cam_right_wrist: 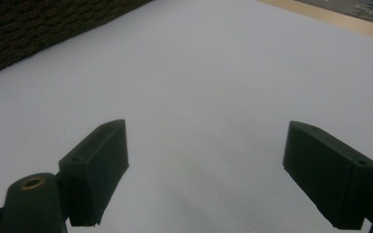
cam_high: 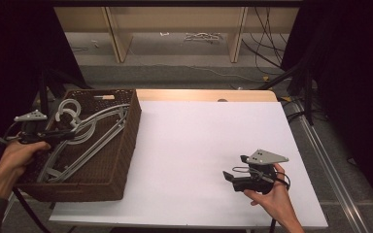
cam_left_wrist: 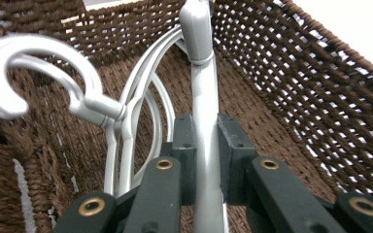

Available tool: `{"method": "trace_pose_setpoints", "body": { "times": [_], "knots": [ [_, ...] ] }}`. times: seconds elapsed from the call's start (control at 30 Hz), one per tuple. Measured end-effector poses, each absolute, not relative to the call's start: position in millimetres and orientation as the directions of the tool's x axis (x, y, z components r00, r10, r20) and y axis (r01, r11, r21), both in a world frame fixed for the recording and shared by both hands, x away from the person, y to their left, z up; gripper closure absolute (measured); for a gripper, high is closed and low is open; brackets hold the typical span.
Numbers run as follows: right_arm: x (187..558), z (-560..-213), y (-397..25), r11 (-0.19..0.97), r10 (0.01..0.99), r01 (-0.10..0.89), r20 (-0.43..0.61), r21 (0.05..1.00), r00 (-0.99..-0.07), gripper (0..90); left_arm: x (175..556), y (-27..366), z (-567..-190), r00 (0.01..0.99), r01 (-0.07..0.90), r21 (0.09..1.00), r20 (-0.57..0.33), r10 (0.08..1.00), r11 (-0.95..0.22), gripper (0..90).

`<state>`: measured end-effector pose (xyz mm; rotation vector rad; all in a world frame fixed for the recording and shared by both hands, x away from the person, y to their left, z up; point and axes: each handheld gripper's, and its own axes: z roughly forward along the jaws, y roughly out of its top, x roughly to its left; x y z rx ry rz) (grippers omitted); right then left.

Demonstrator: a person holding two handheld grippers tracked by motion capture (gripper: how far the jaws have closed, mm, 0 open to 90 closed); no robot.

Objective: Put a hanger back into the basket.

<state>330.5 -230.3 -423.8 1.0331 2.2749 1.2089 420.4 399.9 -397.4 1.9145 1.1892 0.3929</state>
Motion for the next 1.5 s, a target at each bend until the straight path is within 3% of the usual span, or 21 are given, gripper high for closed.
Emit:
{"method": "trace_pose_setpoints", "body": {
  "times": [0.2, 0.47, 0.53, 0.57, 0.6, 0.73, 0.93, 1.27, 1.5],
  "knots": [
    [331.1, -426.3, -228.4, 0.372, 0.742, 0.438, 0.02, 0.818, -0.67, 17.6, 422.3, 404.6, -400.6, 0.472, 0.614, 0.767, -0.165, 0.866, -0.188, 77.7],
    [331.1, -427.4, -228.0, 0.377, 0.74, 0.445, 0.025, 0.812, -0.672, 17.6, 432.4, 403.4, -406.9, 0.41, 0.68, 0.693, -0.092, 0.907, -0.238, 69.7],
    [331.3, -428.0, -228.1, 0.376, 0.739, 0.443, 0.025, 0.814, -0.673, 17.6, 433.3, 401.5, -407.7, 0.372, 0.688, 0.683, -0.041, 0.927, -0.246, 66.2],
    [331.6, -428.3, -227.6, 0.376, 0.74, 0.444, 0.025, 0.813, -0.672, 17.6, 433.8, 401.9, -408.0, 0.351, 0.69, 0.687, -0.045, 0.935, -0.225, 58.3],
    [331.6, -428.3, -227.6, 0.376, 0.74, 0.444, 0.025, 0.813, -0.672, 17.6, 433.4, 403.4, -407.4, 0.338, 0.684, 0.7, -0.055, 0.94, -0.205, 58.3],
    [331.0, -427.4, -226.7, 0.373, 0.742, 0.439, 0.022, 0.817, -0.67, 17.6, 424.0, 410.6, -398.0, 0.275, 0.658, 0.736, -0.035, 0.961, -0.162, 44.0],
    [330.7, -427.5, -225.8, 0.367, 0.744, 0.432, 0.02, 0.824, -0.668, 17.6, 412.6, 407.4, -390.4, 0.249, 0.595, 0.8, -0.098, 0.963, -0.072, 36.7],
    [328.0, -424.7, -224.9, 0.33, 0.757, 0.417, 0.027, 0.847, -0.653, 17.6, 389.7, 406.7, -378.3, 0.257, 0.532, 0.846, -0.105, 0.961, -0.05, 30.8],
    [325.7, -423.0, -224.1, 0.298, 0.765, 0.407, 0.039, 0.863, -0.643, 17.6, 362.5, 385.4, -367.6, 0.311, 0.476, 0.879, -0.164, 0.936, -0.004, 26.2]
  ]
}}
